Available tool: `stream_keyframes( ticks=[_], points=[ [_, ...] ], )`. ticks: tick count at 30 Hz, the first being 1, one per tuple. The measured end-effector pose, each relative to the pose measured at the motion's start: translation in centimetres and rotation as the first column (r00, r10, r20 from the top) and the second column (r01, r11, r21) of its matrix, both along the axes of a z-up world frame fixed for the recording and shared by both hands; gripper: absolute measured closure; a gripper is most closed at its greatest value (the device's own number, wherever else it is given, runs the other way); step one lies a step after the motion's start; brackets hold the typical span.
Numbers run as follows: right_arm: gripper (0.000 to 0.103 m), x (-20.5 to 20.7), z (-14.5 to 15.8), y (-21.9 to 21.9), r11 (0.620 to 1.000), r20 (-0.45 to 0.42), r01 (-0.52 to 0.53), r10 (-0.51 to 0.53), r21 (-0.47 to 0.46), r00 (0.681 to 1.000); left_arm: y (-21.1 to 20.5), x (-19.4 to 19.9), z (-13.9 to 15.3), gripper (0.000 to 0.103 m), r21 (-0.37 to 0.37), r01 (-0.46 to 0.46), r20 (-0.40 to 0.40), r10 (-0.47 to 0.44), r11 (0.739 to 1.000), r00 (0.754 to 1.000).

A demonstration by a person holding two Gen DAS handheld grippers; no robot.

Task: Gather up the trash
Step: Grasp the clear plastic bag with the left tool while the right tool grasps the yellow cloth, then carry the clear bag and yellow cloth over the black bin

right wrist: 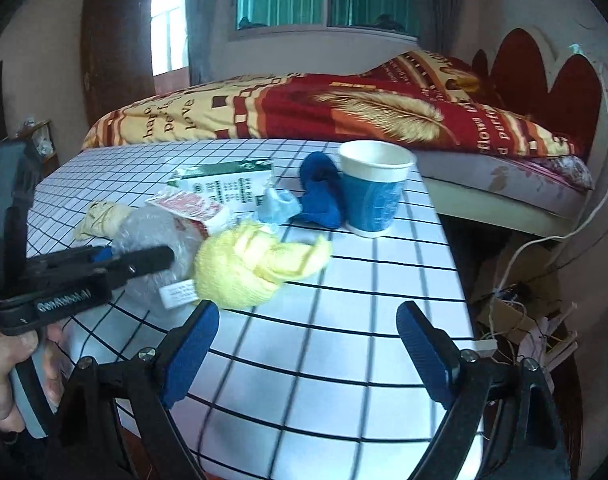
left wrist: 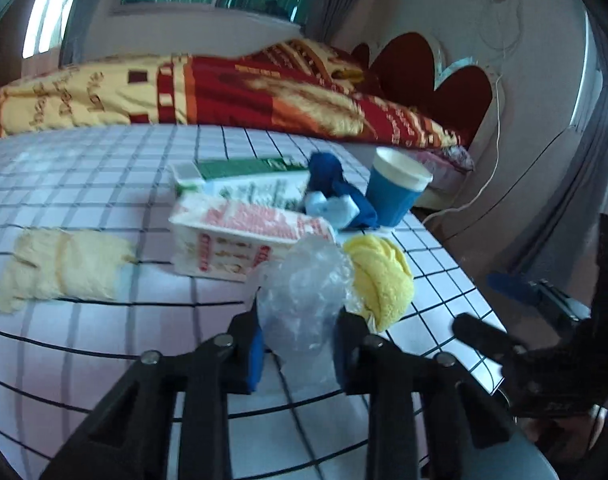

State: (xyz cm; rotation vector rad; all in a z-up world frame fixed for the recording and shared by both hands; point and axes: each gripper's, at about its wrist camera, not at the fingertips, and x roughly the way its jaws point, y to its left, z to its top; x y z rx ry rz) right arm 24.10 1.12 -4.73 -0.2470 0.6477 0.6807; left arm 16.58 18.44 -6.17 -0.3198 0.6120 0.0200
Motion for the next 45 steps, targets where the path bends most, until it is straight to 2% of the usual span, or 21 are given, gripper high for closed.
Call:
stream_keyframes(
  ticks=[3, 6, 7, 13, 14, 16, 19, 23, 35, 45],
  points=[
    [0.013, 0.3, -0.4, 1.8, 0.999, -0.014, -0.033, 0.033, -0.001, 0.999, 0.7, -1.4, 0.6, 0.076, 0.05, -0.027, 0.017, 0.026, 0.998, 1.0],
    [0.021, 0.7, -1.1, 3.7, 0.999, -0.04, -0.053, 0.053, -0.007, 0.998, 1.6, -2.3, 0.5, 0.076, 0.091, -0.072, 0.004, 0.072, 0.993, 0.997],
    [0.024, 0.9, -1.3, 4.3, 0.998, -0.052, -0.058, 0.057, -0.013, 0.997, 1.9, -2.4, 0.4, 0.076, 0.096, -0.087, 0.001, 0.087, 0.992, 0.996],
    [0.025, 1.6, -2.4, 6.8, 0.998, -0.103, -0.059, 0.056, -0.027, 0.993, 3.6, -2.7, -0.4, 0.076, 0.103, -0.133, -0.023, 0.136, 0.986, 0.99],
    [0.028, 1.8, -2.6, 7.1, 0.998, -0.113, -0.059, 0.055, -0.032, 0.992, 3.6, -2.7, -0.5, 0.076, 0.103, -0.13, -0.027, 0.134, 0.986, 0.991],
    [0.061, 2.1, -3.0, 7.2, 0.998, -0.137, -0.06, 0.055, -0.034, 0.989, 3.7, -2.5, -0.5, 0.076, 0.107, -0.126, -0.03, 0.13, 0.986, 0.991],
    [0.068, 1.8, -2.6, 6.4, 0.998, -0.138, -0.069, 0.069, 0.008, 0.988, 3.3, -2.8, -0.4, 0.076, 0.12, -0.117, -0.024, 0.121, 0.986, 0.992],
    [0.069, 0.4, -1.5, 4.6, 0.998, -0.087, -0.051, 0.053, 0.03, 0.995, 2.5, -3.2, 0.0, 0.076, 0.131, -0.107, -0.013, 0.11, 0.986, 0.994],
    [0.069, -3.1, 1.6, -1.5, 0.998, -0.01, 0.007, -0.006, 0.059, 1.0, -0.9, -5.1, 1.6, 0.076, 0.138, -0.082, 0.039, 0.077, 0.987, 0.996],
    [0.069, -6.1, 3.4, -5.5, 0.995, 0.034, 0.046, -0.049, 0.088, 0.998, -5.1, -6.0, 2.6, 0.076, 0.164, -0.005, 0.043, -0.002, 0.986, 0.999]
  ],
)
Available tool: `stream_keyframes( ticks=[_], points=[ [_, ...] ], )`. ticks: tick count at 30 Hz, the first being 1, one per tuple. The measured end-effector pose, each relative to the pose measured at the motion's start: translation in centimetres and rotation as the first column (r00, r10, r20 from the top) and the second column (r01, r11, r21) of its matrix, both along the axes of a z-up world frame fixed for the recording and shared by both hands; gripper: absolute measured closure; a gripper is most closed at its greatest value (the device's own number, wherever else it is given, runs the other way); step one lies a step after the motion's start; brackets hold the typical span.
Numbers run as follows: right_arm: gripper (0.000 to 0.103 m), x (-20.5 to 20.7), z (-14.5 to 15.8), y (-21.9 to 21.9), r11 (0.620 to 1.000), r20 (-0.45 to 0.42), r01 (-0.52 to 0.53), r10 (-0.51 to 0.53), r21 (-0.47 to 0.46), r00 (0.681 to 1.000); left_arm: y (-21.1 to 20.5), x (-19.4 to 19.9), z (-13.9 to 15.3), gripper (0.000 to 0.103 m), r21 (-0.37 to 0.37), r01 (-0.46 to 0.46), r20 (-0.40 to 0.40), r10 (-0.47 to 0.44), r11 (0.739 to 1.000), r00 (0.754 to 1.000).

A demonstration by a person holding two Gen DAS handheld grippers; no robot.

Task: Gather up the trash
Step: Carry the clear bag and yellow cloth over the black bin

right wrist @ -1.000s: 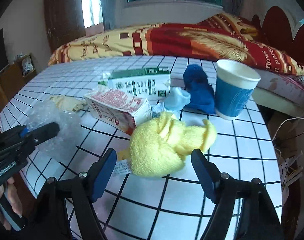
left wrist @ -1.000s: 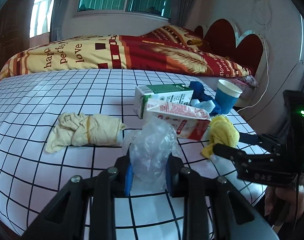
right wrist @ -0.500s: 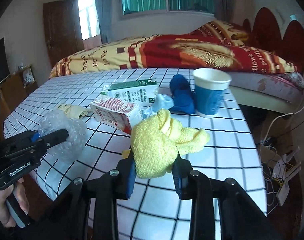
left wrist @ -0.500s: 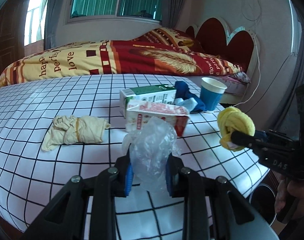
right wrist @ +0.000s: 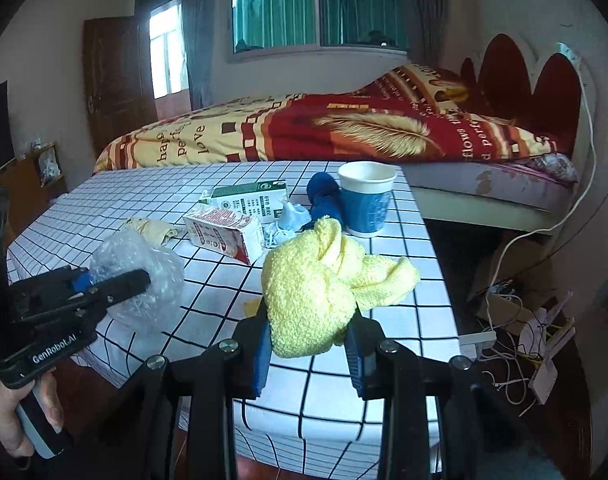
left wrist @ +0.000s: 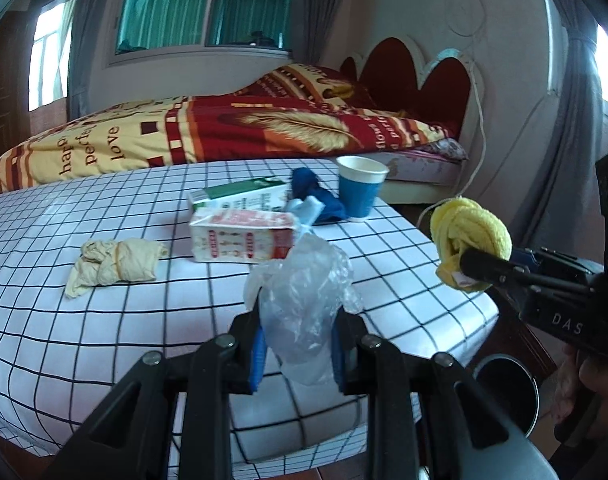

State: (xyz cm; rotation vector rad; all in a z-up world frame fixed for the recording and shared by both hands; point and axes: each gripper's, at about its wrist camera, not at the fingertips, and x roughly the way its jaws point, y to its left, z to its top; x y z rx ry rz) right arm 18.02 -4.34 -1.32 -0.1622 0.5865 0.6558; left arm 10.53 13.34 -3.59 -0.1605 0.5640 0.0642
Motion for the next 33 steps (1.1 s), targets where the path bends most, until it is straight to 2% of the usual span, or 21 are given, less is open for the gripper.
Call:
stream_keyframes(
  ticks=[8, 17, 26, 33],
  points=[
    [0.069, -1.6, 1.1, -4.2, 0.998, 0.011, 0.06, -0.06, 0.027, 0.998, -3.9, 0.2, 0.9, 0.076, 0.014, 0.089, 0.008, -0.089, 0.996, 0.996],
    [0.069, -3.1, 1.2, -10.5, 0.984, 0.006, 0.173, -0.173, 0.038, 0.985, -9.5, 0.8, 1.4, 0.076, 0.045, 0.214, 0.012, -0.215, 0.976, 0.977],
    [0.069, -4.1, -0.4, -17.8, 0.954, -0.006, 0.3, -0.3, 0.009, 0.954, -15.1, 1.6, 0.6, 0.076, 0.059, 0.328, -0.015, -0.328, 0.943, 0.945],
    [0.069, -4.3, -2.5, -23.8, 0.919, -0.043, 0.395, -0.395, -0.011, 0.918, -19.4, 2.1, -0.1, 0.076, 0.064, 0.418, -0.037, -0.416, 0.906, 0.908]
  ],
)
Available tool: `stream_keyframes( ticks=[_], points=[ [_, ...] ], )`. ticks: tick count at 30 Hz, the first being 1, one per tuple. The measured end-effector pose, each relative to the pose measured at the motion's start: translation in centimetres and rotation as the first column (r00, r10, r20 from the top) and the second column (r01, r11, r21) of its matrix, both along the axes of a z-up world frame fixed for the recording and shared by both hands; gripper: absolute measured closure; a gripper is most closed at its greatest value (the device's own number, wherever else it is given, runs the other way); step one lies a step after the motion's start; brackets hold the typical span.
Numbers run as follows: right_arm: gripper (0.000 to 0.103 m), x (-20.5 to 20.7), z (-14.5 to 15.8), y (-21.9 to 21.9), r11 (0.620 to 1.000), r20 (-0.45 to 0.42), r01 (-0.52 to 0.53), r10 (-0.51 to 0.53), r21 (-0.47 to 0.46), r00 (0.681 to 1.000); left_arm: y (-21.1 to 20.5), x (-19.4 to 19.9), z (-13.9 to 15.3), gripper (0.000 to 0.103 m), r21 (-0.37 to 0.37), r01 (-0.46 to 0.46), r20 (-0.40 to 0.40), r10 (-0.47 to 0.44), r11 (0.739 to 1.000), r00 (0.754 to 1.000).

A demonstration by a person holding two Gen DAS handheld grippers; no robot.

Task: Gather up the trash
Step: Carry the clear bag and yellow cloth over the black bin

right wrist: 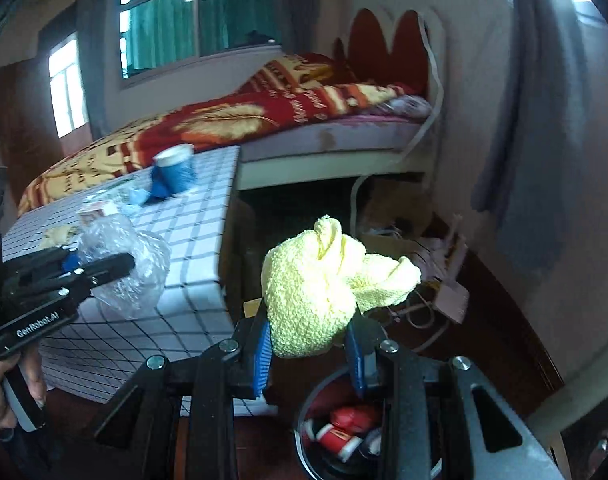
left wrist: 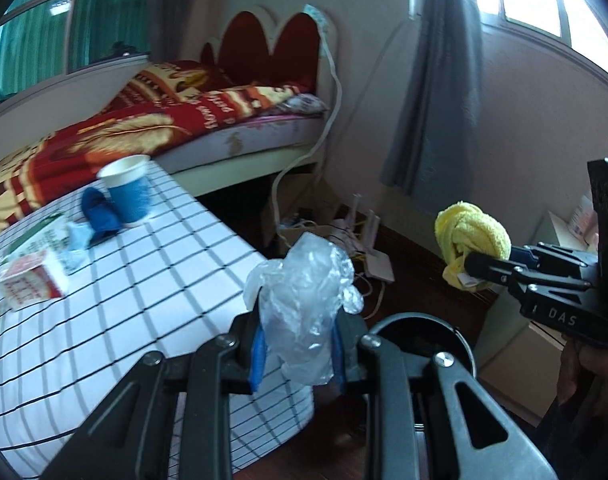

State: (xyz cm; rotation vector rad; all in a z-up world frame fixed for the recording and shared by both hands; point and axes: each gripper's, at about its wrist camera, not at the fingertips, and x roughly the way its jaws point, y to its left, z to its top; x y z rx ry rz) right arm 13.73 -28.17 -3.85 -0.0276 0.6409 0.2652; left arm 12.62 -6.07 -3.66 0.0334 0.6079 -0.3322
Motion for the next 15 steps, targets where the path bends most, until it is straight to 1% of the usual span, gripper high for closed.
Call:
stream_keyframes(
  ticks=[8, 12, 15],
  points=[
    [0.069, -0.8, -2.8, -4.2, 0.998, -0.065, 0.068, -0.069, -0.007, 0.996, -4.5, 0.3, -1.5, 0.076, 0.015, 0.103, -0.045, -0.102, 0.995, 0.994],
    [0.069, -1.3, -4.5, -6.3, 0.997, -0.11, 0.082, -0.083, -0.012, 0.99, -6.9, 0.3, -2.8, 0.076, 0.018, 0.162, -0.085, -0.159, 0.987, 0.983],
    [0.069, -1.6, -5.7, -7.4, 0.995, -0.14, 0.094, -0.095, -0.016, 0.986, -8.8, 0.3, -4.2, 0.076, 0.001, 0.217, -0.127, -0.215, 0.976, 0.968]
  ],
)
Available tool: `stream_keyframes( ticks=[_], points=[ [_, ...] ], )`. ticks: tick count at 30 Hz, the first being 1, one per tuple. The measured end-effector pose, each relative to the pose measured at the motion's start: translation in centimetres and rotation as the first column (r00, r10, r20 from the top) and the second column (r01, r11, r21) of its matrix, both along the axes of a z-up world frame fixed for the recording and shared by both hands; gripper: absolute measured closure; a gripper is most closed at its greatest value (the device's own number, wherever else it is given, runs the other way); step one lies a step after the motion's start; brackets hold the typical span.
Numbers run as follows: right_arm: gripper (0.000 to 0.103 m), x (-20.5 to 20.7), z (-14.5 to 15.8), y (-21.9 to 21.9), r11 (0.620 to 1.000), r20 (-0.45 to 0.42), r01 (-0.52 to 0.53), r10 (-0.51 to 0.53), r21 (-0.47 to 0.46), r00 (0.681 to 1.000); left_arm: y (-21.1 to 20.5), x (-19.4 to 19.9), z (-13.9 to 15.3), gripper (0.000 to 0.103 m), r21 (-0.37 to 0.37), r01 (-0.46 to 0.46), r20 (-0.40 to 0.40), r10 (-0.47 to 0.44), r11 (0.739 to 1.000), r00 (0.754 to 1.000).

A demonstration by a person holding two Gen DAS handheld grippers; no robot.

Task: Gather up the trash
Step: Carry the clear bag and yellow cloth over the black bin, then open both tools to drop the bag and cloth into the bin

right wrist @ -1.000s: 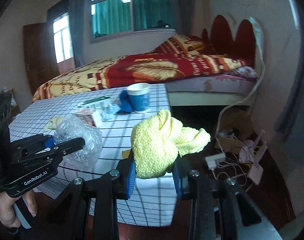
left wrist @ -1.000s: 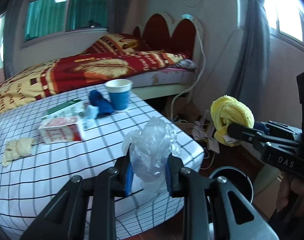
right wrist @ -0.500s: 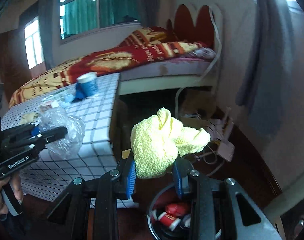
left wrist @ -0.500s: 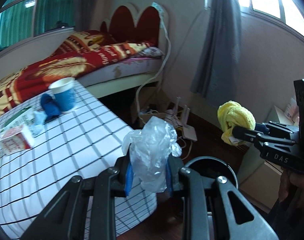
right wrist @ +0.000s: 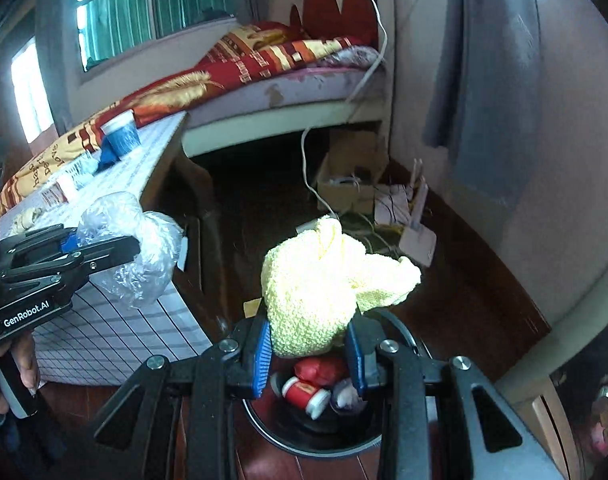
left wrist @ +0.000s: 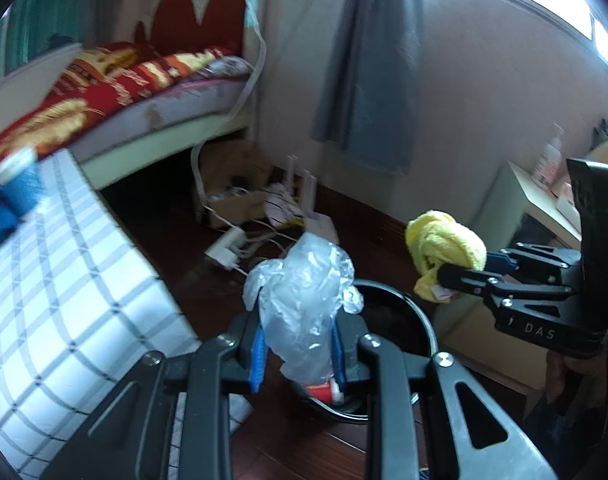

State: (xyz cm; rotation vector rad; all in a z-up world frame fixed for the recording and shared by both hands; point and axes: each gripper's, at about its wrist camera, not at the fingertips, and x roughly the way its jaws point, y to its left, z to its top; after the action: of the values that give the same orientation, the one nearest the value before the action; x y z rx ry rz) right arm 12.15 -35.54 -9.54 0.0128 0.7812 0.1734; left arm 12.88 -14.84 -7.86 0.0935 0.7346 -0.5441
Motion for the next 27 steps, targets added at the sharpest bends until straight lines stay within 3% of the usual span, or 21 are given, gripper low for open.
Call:
stream_keyframes(
  ticks=[10, 16, 22, 24, 25, 26, 27],
  points=[
    [0.069, 0.3, -4.2, -3.2, 1.0, -0.1, 0.022, -0.022, -0.004, 0.995, -4.0, 1.6, -4.4, 0.076, 0.036, 0.072, -0.12, -0.068, 0.997, 0.99],
    [0.069, 1.7, -7.5, -3.1, 0.999, -0.191, -0.047, 0.045, -0.005, 0.98, -5.2, 2.7, -7.0, 0.076, 0.053, 0.114, -0.201, -0.102, 0.992, 0.974],
    [0.068, 3.5, -11.7, -2.3, 0.99, -0.316, -0.133, 0.112, -0.047, 0.942, -6.3, 4.4, -10.0, 0.075, 0.083, 0.14, -0.267, -0.114, 0.987, 0.957],
    [0.063, 4.1, -12.8, -2.2, 0.987, -0.354, -0.156, 0.135, -0.03, 0.925, -6.6, 4.9, -10.3, 0.063, 0.077, 0.145, -0.278, -0.119, 0.986, 0.953],
    [0.049, 4.5, -13.5, -2.1, 0.984, -0.377, -0.169, 0.137, -0.051, 0.916, -6.8, 5.1, -10.3, 0.031, 0.105, 0.134, -0.267, -0.102, 0.985, 0.958],
    [0.037, 4.7, -14.0, -2.1, 0.983, -0.382, -0.158, 0.113, -0.089, 0.917, -6.7, 5.2, -10.3, 0.01, 0.126, 0.121, -0.249, -0.086, 0.985, 0.965],
    [0.019, 4.7, -14.3, -2.4, 0.982, -0.379, -0.135, 0.076, -0.13, 0.922, -6.5, 5.1, -10.1, 0.007, 0.129, 0.111, -0.229, -0.079, 0.985, 0.97]
  ],
)
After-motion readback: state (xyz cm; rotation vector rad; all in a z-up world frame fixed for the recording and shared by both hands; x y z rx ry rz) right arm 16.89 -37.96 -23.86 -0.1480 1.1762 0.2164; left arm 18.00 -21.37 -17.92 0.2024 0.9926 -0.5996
